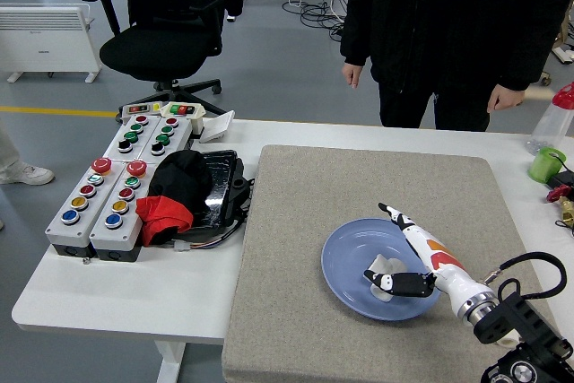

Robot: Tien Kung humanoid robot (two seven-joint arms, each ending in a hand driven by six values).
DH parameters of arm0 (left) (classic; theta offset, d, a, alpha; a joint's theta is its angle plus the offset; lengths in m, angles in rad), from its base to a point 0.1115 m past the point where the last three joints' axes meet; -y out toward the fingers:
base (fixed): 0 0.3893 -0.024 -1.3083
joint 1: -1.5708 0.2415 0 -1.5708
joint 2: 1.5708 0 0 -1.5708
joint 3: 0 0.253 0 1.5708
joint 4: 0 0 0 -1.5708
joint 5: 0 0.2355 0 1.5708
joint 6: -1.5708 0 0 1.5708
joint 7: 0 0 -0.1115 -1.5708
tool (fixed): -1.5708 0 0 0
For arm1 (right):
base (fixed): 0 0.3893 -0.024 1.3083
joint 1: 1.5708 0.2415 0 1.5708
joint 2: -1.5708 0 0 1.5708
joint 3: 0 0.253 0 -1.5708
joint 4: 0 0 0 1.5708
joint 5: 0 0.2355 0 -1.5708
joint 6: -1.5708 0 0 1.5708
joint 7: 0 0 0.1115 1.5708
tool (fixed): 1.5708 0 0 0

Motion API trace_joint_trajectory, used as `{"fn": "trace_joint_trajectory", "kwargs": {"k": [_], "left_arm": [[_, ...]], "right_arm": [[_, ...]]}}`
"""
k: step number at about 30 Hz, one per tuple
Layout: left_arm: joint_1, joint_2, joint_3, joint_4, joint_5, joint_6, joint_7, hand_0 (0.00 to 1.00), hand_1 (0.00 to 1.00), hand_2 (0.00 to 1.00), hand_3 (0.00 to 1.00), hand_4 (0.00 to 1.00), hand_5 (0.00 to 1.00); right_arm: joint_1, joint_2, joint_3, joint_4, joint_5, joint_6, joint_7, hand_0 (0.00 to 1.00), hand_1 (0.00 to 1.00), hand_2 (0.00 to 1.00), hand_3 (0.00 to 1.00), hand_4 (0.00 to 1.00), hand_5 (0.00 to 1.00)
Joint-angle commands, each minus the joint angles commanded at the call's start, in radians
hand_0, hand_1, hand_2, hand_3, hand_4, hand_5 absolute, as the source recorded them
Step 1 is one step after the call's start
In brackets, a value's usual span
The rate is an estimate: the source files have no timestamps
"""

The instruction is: Pick pipe place plate twice

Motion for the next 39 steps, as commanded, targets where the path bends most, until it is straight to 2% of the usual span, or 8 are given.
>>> {"fn": "trace_joint_trajectory", "kwargs": {"k": [10, 19, 25, 31, 32, 37, 38, 39], "left_arm": [[0.004, 0.004, -0.007, -0.001, 0.006, 0.0, 0.005, 0.655, 0.625, 0.639, 0.582, 0.44, 0.998], [0.004, 0.003, -0.022, -0.004, 0.033, -0.007, 0.015, 0.655, 0.626, 0.638, 0.581, 0.437, 0.998], [0.004, 0.002, -0.031, -0.004, 0.045, -0.007, 0.014, 0.655, 0.625, 0.638, 0.579, 0.413, 0.998], [0.003, 0.002, -0.036, -0.003, 0.053, -0.007, 0.014, 0.655, 0.626, 0.637, 0.577, 0.413, 0.998], [0.003, 0.001, -0.036, -0.003, 0.053, -0.007, 0.014, 0.654, 0.625, 0.637, 0.578, 0.41, 0.998], [0.001, 0.001, -0.034, -0.003, 0.053, -0.008, 0.013, 0.654, 0.625, 0.637, 0.578, 0.41, 0.998], [0.001, 0.001, -0.033, -0.003, 0.052, -0.008, 0.012, 0.654, 0.626, 0.637, 0.578, 0.407, 0.998], [0.0, 0.001, -0.032, -0.003, 0.052, -0.007, 0.012, 0.654, 0.626, 0.637, 0.578, 0.407, 0.998]], "right_arm": [[-0.176, -0.152, 0.197, 0.116, -0.016, 0.047, -0.095, 0.998, 0.966, 0.998, 0.998, 0.905, 0.422], [-0.327, -0.229, 0.227, 0.213, 0.017, 0.079, -0.079, 0.998, 0.958, 0.998, 0.998, 0.904, 0.429], [-0.386, -0.257, 0.239, 0.208, 0.005, 0.079, -0.055, 0.998, 0.941, 0.998, 0.964, 0.902, 0.433], [-0.409, -0.257, 0.246, 0.151, -0.027, 0.064, -0.029, 0.998, 0.926, 0.986, 0.935, 0.901, 0.435], [-0.41, -0.257, 0.246, 0.146, -0.03, 0.064, -0.026, 0.907, 0.862, 0.894, 0.887, 0.876, 0.395], [-0.412, -0.253, 0.247, 0.11, -0.05, 0.04, 0.012, 0.907, 0.862, 0.894, 0.887, 0.876, 0.395], [-0.411, -0.252, 0.247, 0.107, -0.051, 0.038, 0.017, 0.519, 0.607, 0.598, 0.749, 0.739, 0.209], [-0.411, -0.251, 0.248, 0.105, -0.052, 0.037, 0.02, 0.519, 0.607, 0.598, 0.749, 0.739, 0.209]]}}
